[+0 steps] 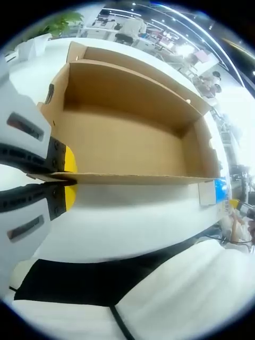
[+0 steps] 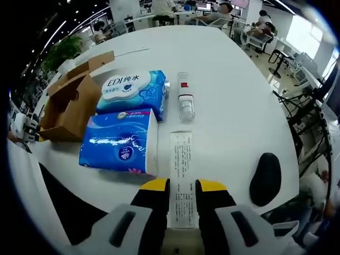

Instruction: Operate the shoe box by opening the lid, removing the specified soft item, and placing it in the target area until the item is outside and the box remains undamaged.

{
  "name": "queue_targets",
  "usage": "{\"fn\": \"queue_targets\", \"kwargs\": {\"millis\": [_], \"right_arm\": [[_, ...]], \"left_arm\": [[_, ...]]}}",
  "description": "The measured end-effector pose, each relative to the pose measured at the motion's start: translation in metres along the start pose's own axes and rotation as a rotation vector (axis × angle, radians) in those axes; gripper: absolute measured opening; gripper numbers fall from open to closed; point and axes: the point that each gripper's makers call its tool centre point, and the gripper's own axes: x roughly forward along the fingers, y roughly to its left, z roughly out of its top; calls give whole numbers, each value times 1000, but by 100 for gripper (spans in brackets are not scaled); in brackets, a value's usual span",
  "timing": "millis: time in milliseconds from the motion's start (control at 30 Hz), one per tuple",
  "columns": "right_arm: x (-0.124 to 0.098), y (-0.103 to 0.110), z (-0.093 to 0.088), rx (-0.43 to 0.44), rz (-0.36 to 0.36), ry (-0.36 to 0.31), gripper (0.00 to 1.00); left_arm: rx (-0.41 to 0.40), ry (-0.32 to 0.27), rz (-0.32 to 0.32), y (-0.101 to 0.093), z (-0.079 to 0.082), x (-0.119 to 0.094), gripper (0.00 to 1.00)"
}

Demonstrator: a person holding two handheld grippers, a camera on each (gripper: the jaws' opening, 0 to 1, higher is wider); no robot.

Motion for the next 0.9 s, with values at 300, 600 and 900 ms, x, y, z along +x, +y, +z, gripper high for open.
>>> {"fn": "queue_targets", "kwargs": {"millis": [300, 600, 900], "right_arm": [[14, -17, 8, 3, -5, -19, 18], [29, -31, 26, -11, -3, -26, 18], [36, -30, 27, -29, 15, -19, 19]], "left_arm": [[-4, 1, 1, 0, 0, 0, 4], [-16, 6, 2, 1, 0, 0, 4], [-20, 7, -3, 0, 0, 0, 4]]}}
